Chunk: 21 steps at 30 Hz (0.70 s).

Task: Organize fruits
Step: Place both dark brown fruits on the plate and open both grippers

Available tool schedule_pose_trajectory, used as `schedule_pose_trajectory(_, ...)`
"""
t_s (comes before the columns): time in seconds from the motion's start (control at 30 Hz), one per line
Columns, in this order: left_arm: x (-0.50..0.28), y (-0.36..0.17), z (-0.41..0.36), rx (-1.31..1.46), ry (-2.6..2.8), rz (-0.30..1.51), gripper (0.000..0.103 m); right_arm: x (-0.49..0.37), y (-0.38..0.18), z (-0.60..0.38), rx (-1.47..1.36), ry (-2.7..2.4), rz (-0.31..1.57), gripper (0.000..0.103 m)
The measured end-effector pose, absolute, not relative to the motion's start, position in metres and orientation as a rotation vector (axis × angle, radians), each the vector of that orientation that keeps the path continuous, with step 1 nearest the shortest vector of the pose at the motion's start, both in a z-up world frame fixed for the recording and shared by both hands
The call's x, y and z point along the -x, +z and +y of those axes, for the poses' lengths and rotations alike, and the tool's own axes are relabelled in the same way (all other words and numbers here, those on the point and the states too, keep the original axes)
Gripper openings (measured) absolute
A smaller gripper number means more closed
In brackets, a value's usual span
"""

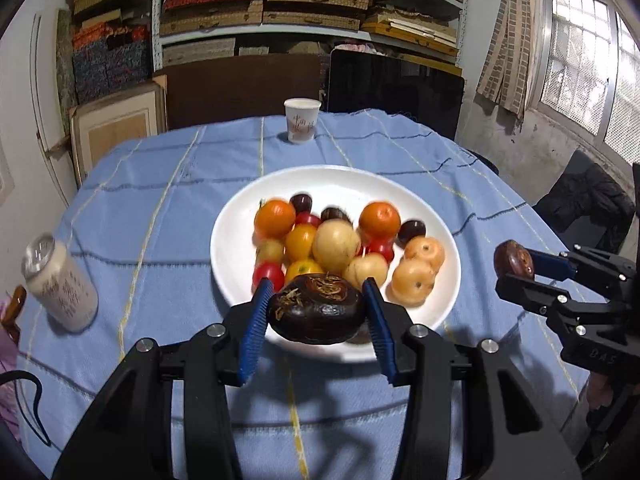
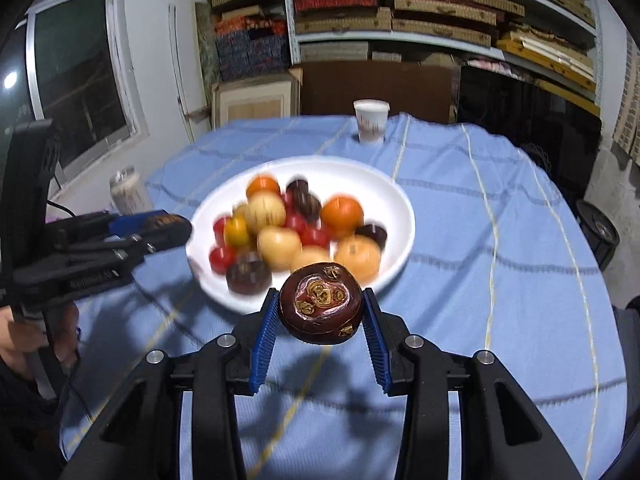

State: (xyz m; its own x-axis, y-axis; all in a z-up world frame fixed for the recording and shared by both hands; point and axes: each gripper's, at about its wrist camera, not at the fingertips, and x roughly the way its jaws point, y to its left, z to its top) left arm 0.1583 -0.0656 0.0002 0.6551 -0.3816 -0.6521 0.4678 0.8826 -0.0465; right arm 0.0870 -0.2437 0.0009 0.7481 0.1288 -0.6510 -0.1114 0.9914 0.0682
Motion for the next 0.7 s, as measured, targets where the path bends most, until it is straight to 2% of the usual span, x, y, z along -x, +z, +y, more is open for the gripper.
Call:
schedule_pose_trajectory(0.27,-0.200,0.017,-0.096,-0.168,-0.481,0.704,0.045,-0.139,0.022,-0.250,0.001,0.119,0.683,0.041)
schedule_pose_trajectory(0.7,-0.271,-0.009,-0.112,-0.163,-0.445,0.783,0.045,-0.217,-0.006,-0.255,-0.005,0.089,0.759,0.041)
